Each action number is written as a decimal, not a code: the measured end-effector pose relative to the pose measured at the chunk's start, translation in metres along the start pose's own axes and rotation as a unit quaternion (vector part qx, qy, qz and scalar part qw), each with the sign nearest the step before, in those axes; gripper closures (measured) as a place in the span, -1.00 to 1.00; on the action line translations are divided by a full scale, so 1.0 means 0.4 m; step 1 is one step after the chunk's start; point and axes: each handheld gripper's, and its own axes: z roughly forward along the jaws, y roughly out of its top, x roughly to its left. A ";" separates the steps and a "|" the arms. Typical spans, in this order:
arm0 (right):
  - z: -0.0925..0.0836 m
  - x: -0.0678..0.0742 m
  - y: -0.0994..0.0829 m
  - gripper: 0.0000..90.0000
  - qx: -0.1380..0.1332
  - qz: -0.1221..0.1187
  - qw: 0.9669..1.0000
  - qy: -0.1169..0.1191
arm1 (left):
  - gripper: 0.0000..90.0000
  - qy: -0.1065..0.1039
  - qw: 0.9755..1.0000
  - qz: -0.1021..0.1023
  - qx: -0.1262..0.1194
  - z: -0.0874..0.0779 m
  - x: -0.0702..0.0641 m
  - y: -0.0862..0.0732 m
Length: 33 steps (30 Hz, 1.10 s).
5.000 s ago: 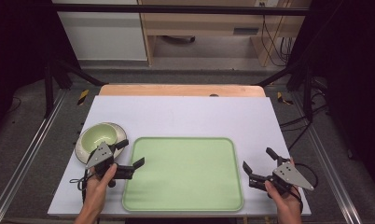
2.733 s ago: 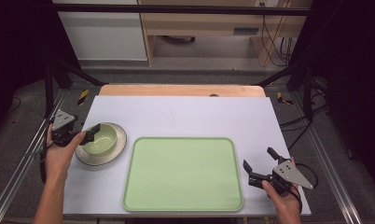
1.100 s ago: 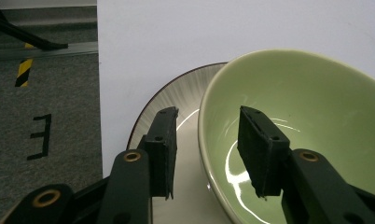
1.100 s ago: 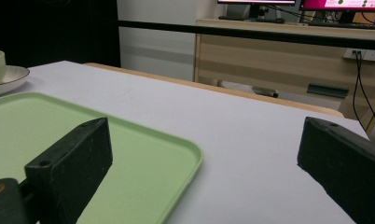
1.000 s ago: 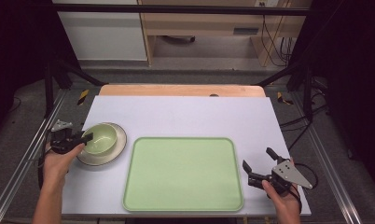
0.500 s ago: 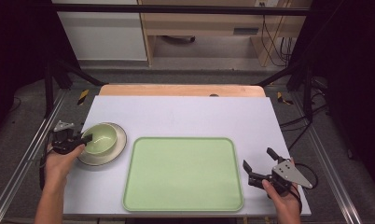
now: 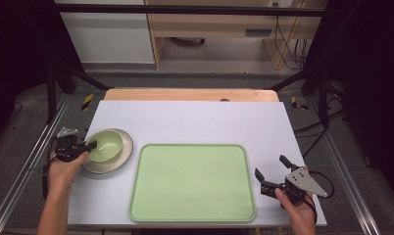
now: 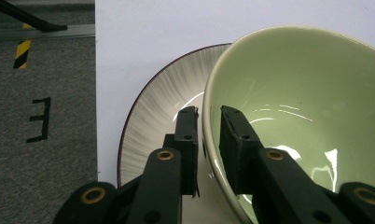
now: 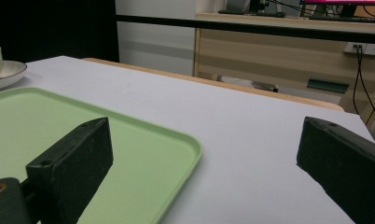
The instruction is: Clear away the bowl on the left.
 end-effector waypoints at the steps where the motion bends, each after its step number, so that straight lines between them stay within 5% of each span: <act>1: 0.000 0.000 0.000 -0.92 0.000 0.000 1.000 0.000 | 0.76 0.001 1.000 -0.001 0.002 0.000 -0.001 0.000; 12: 0.002 0.003 -0.001 -0.92 0.005 -0.002 1.000 0.000 | 0.82 0.001 1.000 -0.007 0.001 -0.001 -0.001 0.002; 15: 0.004 0.003 -0.002 -0.92 0.007 -0.006 1.000 0.001 | 0.84 -0.017 1.000 -0.019 -0.002 -0.005 0.004 0.003; 21: 0.006 0.003 -0.003 -0.91 0.006 -0.002 1.000 0.003 | 0.84 -0.021 0.999 -0.026 -0.002 -0.012 0.000 0.009; 33: -0.004 -0.005 0.001 -0.91 -0.001 -0.001 1.000 -0.002 | 0.82 -0.017 1.000 -0.015 -0.013 -0.027 -0.016 0.029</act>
